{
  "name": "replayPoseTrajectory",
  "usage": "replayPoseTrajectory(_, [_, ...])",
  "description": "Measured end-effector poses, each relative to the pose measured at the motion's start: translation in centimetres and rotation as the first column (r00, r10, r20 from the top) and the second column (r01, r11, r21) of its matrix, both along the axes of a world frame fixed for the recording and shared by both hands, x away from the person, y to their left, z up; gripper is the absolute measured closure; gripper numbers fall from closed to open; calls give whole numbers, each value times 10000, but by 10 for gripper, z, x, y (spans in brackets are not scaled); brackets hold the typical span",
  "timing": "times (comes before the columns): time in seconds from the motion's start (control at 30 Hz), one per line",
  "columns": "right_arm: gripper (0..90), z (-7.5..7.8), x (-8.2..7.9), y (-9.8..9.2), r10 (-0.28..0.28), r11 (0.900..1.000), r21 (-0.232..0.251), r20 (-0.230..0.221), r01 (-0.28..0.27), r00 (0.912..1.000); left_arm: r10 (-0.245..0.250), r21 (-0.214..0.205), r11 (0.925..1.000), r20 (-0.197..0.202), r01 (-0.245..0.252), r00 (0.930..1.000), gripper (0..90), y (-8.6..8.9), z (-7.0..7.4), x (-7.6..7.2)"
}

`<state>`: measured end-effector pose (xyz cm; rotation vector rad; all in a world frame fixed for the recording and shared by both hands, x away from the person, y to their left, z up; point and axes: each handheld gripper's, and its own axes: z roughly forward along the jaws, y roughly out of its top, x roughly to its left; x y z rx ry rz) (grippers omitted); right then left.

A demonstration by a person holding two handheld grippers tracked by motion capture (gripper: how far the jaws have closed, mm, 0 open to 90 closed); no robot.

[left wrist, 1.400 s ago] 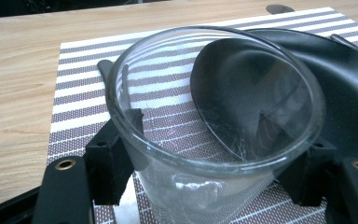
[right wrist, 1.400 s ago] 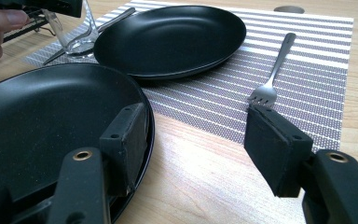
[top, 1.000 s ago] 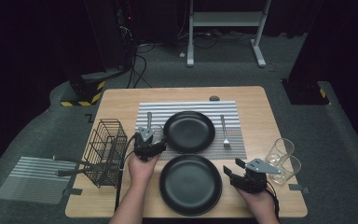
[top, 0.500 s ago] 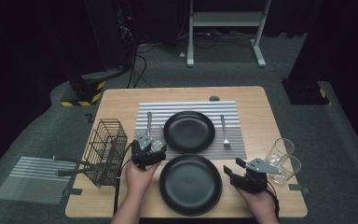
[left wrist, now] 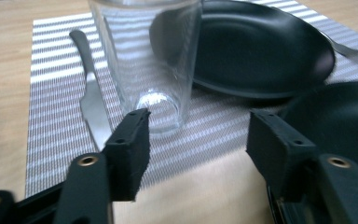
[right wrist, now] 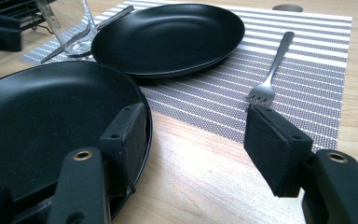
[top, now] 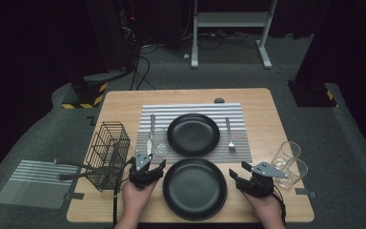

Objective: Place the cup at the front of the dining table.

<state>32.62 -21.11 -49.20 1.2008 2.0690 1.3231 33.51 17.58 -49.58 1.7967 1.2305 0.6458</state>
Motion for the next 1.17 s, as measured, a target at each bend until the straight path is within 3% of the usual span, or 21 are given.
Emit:
replayPoseTrajectory(0.13, [426,-1,0,1,7,10000,-96,-39,-7,10000,-113,-47,9999,-442,111,9990,468,7,-7,-13])
replayPoseTrajectory(0.23, [502,-2,1,1,-12,9998,-192,-81,11,10000,-173,623,9978,-625,212,9979,487,8,-15,-21])
replayPoseTrajectory(0.27, [533,-3,2,0,-14,9995,-324,-80,12,10000,-154,817,9964,-647,206,9978,504,8,-19,-23])
replayPoseTrajectory(0.37, [625,-6,4,-1,-29,9968,-800,-218,12,9998,137,580,9983,-722,-95,9973,560,6,-28,-28])
replayPoseTrajectory(0.4, [638,-7,5,0,-35,9961,-878,-310,8,9995,-96,1096,9938,-878,192,9961,571,11,-30,-29])
replayPoseTrajectory(0.47, [660,-9,8,1,-31,9918,-1275,-488,-31,9988,-111,1313,9910,-1023,245,9947,585,12,-33,-29])
replayPoseTrajectory(0.5, [665,-11,10,3,-49,9889,-1484,-676,-52,9977,-40,1174,9930,-936,150,9956,586,11,-33,-29])
replayPoseTrajectory(0.57, [665,-16,12,5,-67,9840,-1779,-973,-107,9952,-78,1374,9903,-998,215,9950,579,12,-33,-27])
replayPoseTrajectory(0.6, [663,-17,13,6,-65,9818,-1896,-1039,-134,9946,-20,1185,9929,-1009,140,9949,566,12,-33,-26])
replayPoseTrajectory(0.63, [654,-20,14,6,-57,9789,-2038,-1139,-177,9935,299,572,9981,-1078,-238,9937,536,9,-35,-25])
replayPoseTrajectory(0.67, [640,-22,15,7,-75,9776,-2098,-1250,-190,9921,67,594,9982,-1185,3,9929,506,11,-34,-23])
replayPoseTrajectory(0.77, [590,-26,15,9,-152,9730,-2301,-1416,-180,9898,201,330,9993,-1225,-162,9923,428,8,-35,-21])
replayPoseTrajectory(0.83, [533,-31,15,11,-284,9741,-2262,-1530,-71,9878,172,365,9993,-1201,-129,9926,398,7,-36,-21])
replayPoseTrajectory(0.87, [524,-32,16,10,-227,9732,-2297,-1329,-85,9909,-43,730,9972,-1350,143,9908,393,10,-34,-21])
replayPoseTrajectory(0.97, [492,-32,16,12,-246,9717,-2360,-1311,-71,9911,-323,867,9953,-1349,442,9903,376,11,-34,-20])
replayPoseTrajectory(1.07, [481,-32,15,13,-368,9737,-2276,-1416,37,9892,-255,840,9958,-1234,360,9920,370,9,-35,-20])
replayPoseTrajectory(1.17, [476,-32,15,12,-364,9721,-2344,-1341,40,9903,-399,788,9956,-1361,510,9899,367,9,-34,-21])
